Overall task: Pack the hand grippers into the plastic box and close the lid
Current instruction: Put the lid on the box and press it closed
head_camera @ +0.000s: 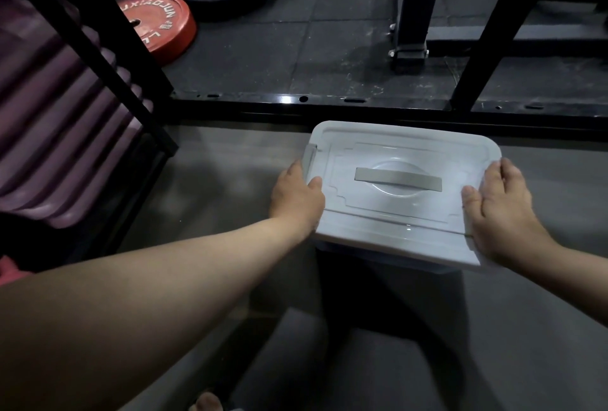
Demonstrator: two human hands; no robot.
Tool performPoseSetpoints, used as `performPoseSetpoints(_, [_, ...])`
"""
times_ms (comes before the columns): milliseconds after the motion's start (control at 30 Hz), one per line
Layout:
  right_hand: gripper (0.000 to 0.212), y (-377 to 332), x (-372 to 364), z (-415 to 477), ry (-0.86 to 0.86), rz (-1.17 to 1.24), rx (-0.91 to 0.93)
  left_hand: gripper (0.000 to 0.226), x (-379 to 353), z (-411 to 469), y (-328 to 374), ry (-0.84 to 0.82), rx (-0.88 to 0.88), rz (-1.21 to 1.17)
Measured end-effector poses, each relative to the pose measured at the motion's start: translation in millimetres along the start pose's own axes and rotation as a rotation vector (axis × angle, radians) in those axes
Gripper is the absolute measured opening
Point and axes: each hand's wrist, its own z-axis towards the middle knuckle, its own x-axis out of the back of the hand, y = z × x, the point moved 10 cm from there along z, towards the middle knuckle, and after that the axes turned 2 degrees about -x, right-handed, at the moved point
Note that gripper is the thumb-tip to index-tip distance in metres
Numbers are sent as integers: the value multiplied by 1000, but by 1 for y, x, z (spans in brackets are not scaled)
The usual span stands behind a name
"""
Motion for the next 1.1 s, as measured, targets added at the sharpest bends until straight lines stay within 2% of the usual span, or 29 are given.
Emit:
performPoseSetpoints(133, [67, 1, 1, 0, 7, 15, 6, 48, -3, 2, 1, -19, -31, 51])
performPoseSetpoints(300, [62, 6, 10, -1, 80, 92, -3, 43, -6, 15, -3, -12, 48, -50])
performPoseSetpoints(433, [70, 15, 14, -1, 104, 87, -93, 46, -12, 15, -7, -10, 48, 66])
performPoseSetpoints(567, [79, 29, 9, -1, 46, 154, -211, 50, -13, 15, -6, 10, 28, 141])
performPoseSetpoints(667, [79, 39, 5, 2, -16, 320, -260, 51, -15, 12, -6, 10, 33, 187])
performPoseSetpoints(833, [89, 59, 8, 1, -24, 429, -330, 52, -24, 4, 5, -5, -11, 215])
performPoseSetpoints(1000, [60, 73, 4, -6, -19, 589, -481, 51, -28, 5, 14, 6, -17, 241])
performPoseSetpoints(1100, [65, 78, 8, -7, 3, 583, -481, 50, -27, 3, 15, 10, -23, 242])
